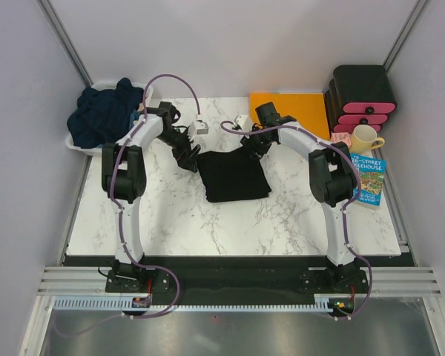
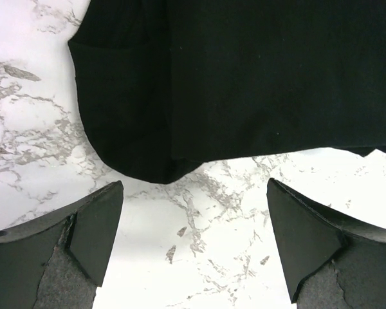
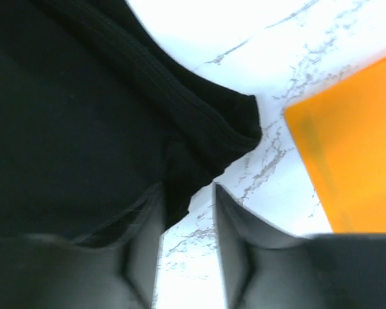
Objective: Fold and stack the t-shirts
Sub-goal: Fold the tshirt
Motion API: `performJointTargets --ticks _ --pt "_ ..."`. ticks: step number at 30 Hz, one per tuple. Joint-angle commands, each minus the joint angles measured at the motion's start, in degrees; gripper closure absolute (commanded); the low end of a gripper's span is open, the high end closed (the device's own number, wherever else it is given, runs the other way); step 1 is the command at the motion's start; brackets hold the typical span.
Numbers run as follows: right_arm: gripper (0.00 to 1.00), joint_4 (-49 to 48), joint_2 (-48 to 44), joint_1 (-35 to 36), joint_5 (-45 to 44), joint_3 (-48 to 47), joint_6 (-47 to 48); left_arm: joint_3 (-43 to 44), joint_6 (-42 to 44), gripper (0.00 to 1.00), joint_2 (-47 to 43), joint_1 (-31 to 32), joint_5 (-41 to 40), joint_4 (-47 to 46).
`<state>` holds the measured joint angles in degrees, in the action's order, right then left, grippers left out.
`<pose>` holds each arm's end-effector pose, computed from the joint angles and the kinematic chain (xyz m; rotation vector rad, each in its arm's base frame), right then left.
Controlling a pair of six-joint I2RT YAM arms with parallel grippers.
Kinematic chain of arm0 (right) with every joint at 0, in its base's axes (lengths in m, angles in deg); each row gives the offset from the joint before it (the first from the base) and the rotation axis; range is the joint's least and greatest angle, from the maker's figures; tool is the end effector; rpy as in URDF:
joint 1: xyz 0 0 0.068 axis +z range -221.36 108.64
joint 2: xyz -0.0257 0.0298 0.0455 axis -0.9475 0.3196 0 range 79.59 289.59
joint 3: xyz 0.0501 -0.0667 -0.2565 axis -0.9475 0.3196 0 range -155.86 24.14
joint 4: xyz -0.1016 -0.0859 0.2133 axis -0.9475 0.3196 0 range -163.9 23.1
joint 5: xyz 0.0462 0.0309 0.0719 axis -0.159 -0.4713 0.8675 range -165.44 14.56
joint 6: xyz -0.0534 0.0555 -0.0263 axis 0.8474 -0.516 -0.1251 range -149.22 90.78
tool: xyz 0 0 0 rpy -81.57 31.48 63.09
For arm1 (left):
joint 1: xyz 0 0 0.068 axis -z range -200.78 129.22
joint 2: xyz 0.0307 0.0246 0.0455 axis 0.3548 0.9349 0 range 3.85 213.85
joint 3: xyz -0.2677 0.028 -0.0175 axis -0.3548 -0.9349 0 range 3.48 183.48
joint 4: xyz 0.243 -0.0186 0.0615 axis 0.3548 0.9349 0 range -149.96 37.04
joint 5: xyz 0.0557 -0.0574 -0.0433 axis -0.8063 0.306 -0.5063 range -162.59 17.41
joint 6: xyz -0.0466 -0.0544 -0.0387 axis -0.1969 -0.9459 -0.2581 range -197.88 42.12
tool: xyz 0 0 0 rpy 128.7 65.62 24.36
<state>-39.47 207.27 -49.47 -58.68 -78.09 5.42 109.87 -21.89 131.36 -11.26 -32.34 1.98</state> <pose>0.4450 0.2008 0.1509 -1.3082 2.2181 0.2999 0.4208 -0.1169 0.1650 1.4762 2.1863 -0.8248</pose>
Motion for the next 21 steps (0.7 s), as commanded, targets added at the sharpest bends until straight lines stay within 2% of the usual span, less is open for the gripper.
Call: performJointTargets --ticks 1,3,8,11,14,15,17,18,20,21 --pt "0.48 -2.9 -0.8 0.0 -3.4 0.9 -1.1 -2.2 1.9 0.0 -7.3 0.4 -0.4 -1.1" --pt "0.42 -3.6 -2.6 0.0 -5.0 1.7 -1.4 -3.9 2.9 0.0 -11.2 0.5 -0.9 -2.7" --pt "0.41 -4.5 -8.0 0.0 -8.0 2.6 -1.8 -8.9 5.9 0.0 -19.9 0.9 -2.3 -6.7" --pt "0.39 -4.5 -11.4 -0.1 -10.7 3.7 -0.8 -12.7 6.0 0.0 -26.1 2.9 -5.0 -12.5" --pt "0.35 -4.5 -14.6 -0.1 -13.8 4.9 0.8 -22.9 9.2 0.0 -34.6 5.2 -10.0 -24.5" --pt "0.34 -4.4 -15.4 -0.4 -14.3 5.7 2.0 -29.2 9.7 0.01 -36.3 7.5 -12.4 -32.6" --pt "0.33 -4.3 -17.6 -0.5 -15.9 6.3 2.6 -34.6 12.1 0.0 -40.4 11.0 -17.8 -38.5" --pt "0.33 -3.9 -18.2 -0.6 -16.0 6.7 3.0 -40.1 12.4 0.01 -41.5 12.5 -20.1 -42.6" --pt "0.32 -3.3 -19.8 -1.1 -16.4 6.9 3.1 -45.8 13.9 0.03 -44.1 17.4 -28.2 -55.5" --pt "0.32 -2.6 -20.3 -1.3 -16.4 7.0 3.1 -52.1 14.8 0.08 -44.7 18.9 -32.1 -60.5"
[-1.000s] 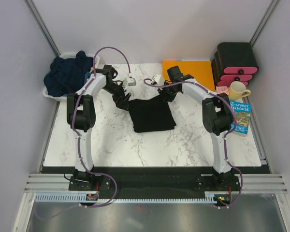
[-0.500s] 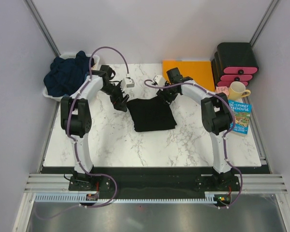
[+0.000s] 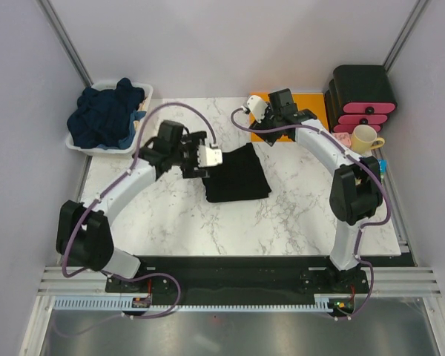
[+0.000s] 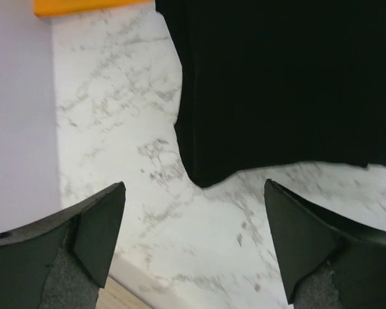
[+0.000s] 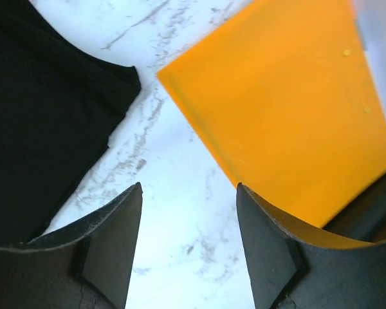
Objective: Fold and stack the t-shirts
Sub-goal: Fold the tshirt
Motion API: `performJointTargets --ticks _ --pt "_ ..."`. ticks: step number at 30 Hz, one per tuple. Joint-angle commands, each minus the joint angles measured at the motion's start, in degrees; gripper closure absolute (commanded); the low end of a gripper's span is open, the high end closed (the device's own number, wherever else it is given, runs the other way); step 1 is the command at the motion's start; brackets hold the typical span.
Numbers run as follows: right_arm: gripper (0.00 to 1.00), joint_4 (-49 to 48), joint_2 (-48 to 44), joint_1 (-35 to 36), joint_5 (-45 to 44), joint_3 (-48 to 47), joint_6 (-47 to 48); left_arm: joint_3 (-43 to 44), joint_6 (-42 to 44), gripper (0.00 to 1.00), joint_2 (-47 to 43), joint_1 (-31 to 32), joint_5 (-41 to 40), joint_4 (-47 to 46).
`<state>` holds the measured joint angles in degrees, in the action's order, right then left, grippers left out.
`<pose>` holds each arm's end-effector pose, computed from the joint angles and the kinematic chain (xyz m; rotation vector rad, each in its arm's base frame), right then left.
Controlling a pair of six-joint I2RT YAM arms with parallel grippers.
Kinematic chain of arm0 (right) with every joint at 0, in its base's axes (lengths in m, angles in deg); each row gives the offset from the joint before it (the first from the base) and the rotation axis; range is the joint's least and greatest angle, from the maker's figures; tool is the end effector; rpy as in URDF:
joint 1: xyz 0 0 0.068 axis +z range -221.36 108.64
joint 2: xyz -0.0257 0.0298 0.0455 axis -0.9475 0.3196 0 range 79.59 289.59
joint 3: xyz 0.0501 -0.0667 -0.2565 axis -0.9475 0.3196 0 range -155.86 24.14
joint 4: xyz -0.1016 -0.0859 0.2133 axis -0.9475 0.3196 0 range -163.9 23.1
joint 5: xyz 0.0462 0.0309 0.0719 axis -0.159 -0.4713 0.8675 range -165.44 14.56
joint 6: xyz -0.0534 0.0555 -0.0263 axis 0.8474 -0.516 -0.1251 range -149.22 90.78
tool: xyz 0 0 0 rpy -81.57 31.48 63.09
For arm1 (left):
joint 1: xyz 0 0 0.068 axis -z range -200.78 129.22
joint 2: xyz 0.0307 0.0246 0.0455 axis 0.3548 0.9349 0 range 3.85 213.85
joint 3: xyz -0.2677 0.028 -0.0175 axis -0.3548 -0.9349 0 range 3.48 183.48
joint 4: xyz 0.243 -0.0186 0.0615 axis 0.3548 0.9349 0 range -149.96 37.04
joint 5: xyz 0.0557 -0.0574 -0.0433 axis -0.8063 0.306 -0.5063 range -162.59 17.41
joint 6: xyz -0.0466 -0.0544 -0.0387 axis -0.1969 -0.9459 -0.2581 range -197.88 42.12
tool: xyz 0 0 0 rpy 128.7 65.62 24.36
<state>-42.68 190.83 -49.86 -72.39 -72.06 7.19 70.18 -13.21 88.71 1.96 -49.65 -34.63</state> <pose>0.4231 0.1707 0.2493 -1.1731 2.0680 -0.0610 0.3017 -0.1564 0.2616 1.6963 1.4910 -0.0803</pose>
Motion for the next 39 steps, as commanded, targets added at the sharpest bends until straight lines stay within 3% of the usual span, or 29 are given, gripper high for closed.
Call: performJointTargets --ticks 1,6,11,17,27,33,39 --pt "0.32 0.8 -4.4 -1.1 -4.1 1.2 1.1 -15.1 7.7 0.11 -2.6 7.0 -16.2 -32.7" --pt "0.33 3.1 -7.6 -2.1 -5.2 3.0 1.3 -24.8 9.6 0.27 -1.3 14.0 -22.2 -45.9" --pt "0.32 3.8 -11.2 -2.8 -6.2 5.7 2.1 -30.4 13.0 0.23 -0.9 17.7 -25.4 -56.8" --pt "0.32 4.7 -13.0 -3.3 -6.0 7.3 2.3 -32.4 17.1 0.2 3.7 20.1 -29.4 -63.8" --pt "0.32 6.9 -10.8 -3.5 -6.1 4.2 2.2 -37.5 21.9 0.17 23.9 21.7 -35.9 -86.8" --pt "0.32 8.5 -9.6 -3.5 -5.5 1.2 1.4 -39.3 21.4 0.16 28.3 21.6 -37.8 -90.3" --pt "0.32 9.8 -9.4 -3.4 -3.9 0.3 1.1 -36.6 18.0 0.16 17.4 21.4 -40.2 -82.1"
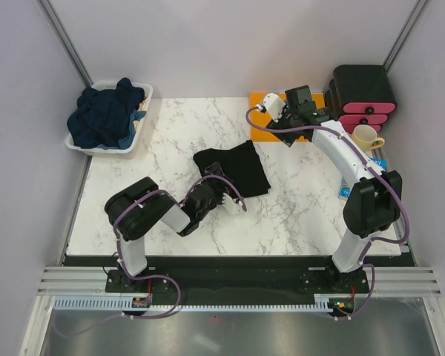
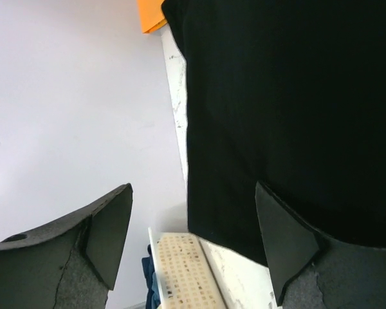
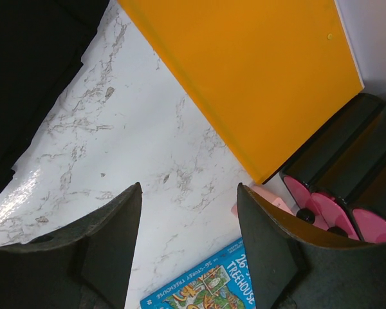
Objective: Fold and stack the t-shirts
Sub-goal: Fold the tshirt, then neatly place the folded tshirt to the corner
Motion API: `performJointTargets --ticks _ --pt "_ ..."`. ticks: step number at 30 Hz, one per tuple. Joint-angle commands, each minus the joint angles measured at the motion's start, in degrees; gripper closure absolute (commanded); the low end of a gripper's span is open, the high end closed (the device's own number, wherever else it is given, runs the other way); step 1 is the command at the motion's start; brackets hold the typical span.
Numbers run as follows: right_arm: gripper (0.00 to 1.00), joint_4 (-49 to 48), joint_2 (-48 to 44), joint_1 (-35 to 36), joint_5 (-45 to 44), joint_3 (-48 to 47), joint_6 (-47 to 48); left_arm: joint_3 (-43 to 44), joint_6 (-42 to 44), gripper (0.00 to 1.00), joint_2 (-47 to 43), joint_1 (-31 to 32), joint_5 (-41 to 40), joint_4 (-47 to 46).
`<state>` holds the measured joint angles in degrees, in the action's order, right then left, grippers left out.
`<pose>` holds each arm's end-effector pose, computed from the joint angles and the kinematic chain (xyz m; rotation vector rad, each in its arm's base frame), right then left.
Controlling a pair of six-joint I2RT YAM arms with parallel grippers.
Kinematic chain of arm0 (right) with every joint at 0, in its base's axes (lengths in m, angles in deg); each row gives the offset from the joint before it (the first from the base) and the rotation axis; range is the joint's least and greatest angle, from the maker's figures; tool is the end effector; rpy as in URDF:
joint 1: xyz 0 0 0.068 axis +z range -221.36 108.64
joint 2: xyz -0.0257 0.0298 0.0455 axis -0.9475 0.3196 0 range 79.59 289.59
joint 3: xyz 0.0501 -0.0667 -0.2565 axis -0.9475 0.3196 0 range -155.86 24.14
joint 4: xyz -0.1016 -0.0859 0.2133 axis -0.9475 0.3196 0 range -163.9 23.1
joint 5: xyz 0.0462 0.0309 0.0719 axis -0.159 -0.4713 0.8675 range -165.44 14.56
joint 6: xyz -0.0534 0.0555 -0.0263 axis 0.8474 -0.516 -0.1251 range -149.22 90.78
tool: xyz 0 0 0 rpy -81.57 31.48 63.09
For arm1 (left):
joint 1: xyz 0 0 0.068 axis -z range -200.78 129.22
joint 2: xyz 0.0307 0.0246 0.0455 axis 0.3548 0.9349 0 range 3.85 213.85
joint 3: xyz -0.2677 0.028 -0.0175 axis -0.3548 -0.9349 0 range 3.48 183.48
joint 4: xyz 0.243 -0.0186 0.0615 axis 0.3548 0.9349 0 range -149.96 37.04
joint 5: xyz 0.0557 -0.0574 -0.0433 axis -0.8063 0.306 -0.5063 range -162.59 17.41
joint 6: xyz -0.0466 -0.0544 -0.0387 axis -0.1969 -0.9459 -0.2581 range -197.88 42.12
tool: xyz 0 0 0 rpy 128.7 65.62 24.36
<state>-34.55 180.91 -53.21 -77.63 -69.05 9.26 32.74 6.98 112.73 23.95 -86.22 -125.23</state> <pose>0.3898 0.1250 0.2889 -1.1269 2.1296 -0.2107 0.2559 -0.2302 0.1054 1.6132 0.9506 0.7060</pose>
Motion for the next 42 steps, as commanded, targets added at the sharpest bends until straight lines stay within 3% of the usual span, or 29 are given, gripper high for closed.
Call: performJointTargets --ticks 1,8,15,18,22,25,30,36,42 --pt "0.32 2.2 0.7 0.0 1.6 -2.8 -1.0 2.5 -2.9 0.16 -8.5 -0.7 -3.9 10.2" --pt "0.31 3.1 0.8 0.1 4.0 -0.1 -0.4 13.1 -5.7 0.14 -20.5 -0.7 -8.2 24.8" --pt "0.3 4.2 -1.7 3.6 6.4 5.6 5.7 25.4 -12.5 0.14 -26.6 -4.6 -8.0 51.2" --pt "0.3 4.6 -4.2 6.2 6.4 10.2 9.6 29.0 -17.8 0.13 -29.2 -8.4 -3.5 62.1" --pt "0.3 3.9 -6.3 7.2 5.5 13.6 10.0 27.0 -19.8 0.11 -33.9 -10.0 10.9 80.4" --pt "0.31 0.0 -7.2 6.1 0.9 15.9 6.9 23.9 -18.9 0.11 -35.9 -9.7 21.3 87.5" --pt "0.31 -6.2 -9.6 2.6 -5.8 18.7 3.5 25.3 -17.6 0.15 -32.9 -9.5 32.9 92.4" --pt "0.3 -6.2 -11.0 -2.0 -5.7 18.0 2.0 33.0 -19.6 0.18 -23.6 -9.3 38.3 93.9" --pt "0.3 -6.7 -11.7 -8.7 -7.6 16.7 2.4 36.3 -22.5 0.15 -19.3 -5.8 38.8 95.3"
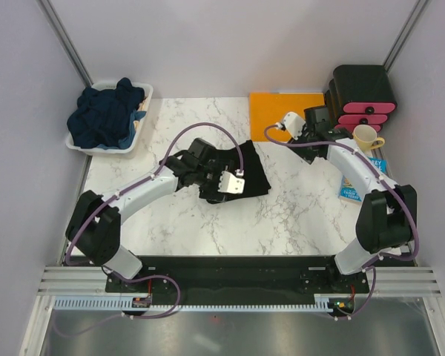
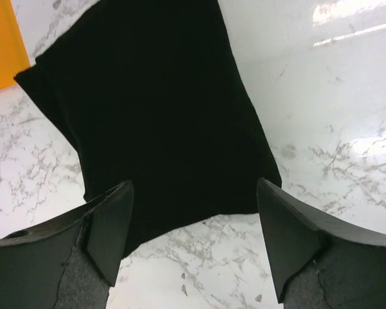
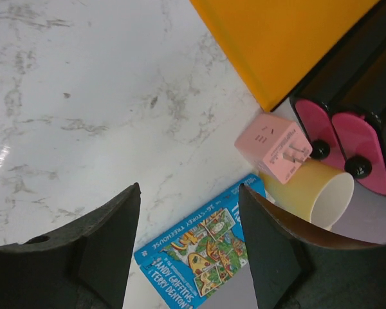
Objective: Fold and stack the t-shirts
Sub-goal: Neatly place the folded tshirt to the corner
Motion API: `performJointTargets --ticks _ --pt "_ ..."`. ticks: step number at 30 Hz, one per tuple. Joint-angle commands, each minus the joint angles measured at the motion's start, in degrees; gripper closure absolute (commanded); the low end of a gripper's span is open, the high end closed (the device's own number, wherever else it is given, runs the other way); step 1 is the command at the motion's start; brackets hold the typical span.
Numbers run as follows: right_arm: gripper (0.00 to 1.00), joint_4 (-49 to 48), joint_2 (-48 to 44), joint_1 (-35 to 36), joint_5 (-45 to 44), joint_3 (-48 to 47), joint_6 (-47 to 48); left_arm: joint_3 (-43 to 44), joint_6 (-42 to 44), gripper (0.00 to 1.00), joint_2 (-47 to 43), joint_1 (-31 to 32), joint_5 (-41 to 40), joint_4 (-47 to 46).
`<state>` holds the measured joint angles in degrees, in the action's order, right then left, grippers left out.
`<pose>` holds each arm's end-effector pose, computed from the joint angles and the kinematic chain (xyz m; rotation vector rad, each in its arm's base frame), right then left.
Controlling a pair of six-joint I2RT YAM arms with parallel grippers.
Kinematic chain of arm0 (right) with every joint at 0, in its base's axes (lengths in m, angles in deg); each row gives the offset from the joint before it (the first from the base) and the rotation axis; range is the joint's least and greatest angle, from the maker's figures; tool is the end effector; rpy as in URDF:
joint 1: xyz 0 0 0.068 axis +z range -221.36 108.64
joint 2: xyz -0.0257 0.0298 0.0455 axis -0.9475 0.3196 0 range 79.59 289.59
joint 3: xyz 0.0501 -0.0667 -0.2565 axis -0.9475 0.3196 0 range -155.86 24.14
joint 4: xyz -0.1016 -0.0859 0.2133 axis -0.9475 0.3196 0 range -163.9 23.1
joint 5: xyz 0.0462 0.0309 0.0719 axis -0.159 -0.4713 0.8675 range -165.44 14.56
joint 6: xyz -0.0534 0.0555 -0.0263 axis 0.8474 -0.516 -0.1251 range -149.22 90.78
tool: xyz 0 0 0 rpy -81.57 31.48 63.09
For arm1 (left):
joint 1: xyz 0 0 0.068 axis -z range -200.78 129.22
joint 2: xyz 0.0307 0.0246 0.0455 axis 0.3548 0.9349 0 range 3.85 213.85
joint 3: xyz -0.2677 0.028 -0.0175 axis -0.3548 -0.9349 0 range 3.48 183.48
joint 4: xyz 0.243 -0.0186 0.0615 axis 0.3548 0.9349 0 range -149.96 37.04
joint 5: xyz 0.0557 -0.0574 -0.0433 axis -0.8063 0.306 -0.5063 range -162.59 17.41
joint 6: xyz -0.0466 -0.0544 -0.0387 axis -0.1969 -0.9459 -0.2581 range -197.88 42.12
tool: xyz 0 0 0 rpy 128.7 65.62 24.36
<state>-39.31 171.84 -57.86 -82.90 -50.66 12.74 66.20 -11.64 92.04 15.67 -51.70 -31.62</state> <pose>0.3525 0.0752 0.2476 -1.1160 2.2439 -0.3701 0.2518 -0.2173 0.2147 1.9920 1.4057 -0.2291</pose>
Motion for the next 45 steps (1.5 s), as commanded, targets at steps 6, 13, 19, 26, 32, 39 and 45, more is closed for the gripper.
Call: performJointTargets --ticks 6,13,19,26,32,39,45 --pt "0.3 -2.1 -0.8 -10.3 -1.6 -5.5 -4.0 4.9 -7.6 0.15 5.9 5.2 3.8 1.8" --pt "0.3 -2.1 0.5 -11.1 -1.2 -8.0 -4.9 9.6 -11.7 0.05 13.8 6.0 -1.2 0.7" --pt "0.29 -1.8 1.0 -11.1 -0.6 -9.4 -5.6 12.2 -16.0 0.04 19.3 6.0 -3.6 -2.8" --pt "0.29 -1.2 0.5 -11.1 0.2 -11.0 -5.4 15.2 -19.9 0.09 23.5 6.2 -5.5 -3.5" --pt "0.29 -1.0 -1.0 -11.1 1.2 -11.9 -5.3 15.2 -20.0 0.51 26.7 6.2 -9.0 -4.2" --pt "0.28 -0.9 -2.7 -11.1 2.0 -11.7 -4.0 13.3 -19.7 0.98 28.8 5.9 -11.7 -3.7" --pt "0.29 -1.2 -3.0 -11.1 2.6 -11.2 -3.9 13.0 -19.6 0.98 29.3 3.5 -14.4 -3.9"
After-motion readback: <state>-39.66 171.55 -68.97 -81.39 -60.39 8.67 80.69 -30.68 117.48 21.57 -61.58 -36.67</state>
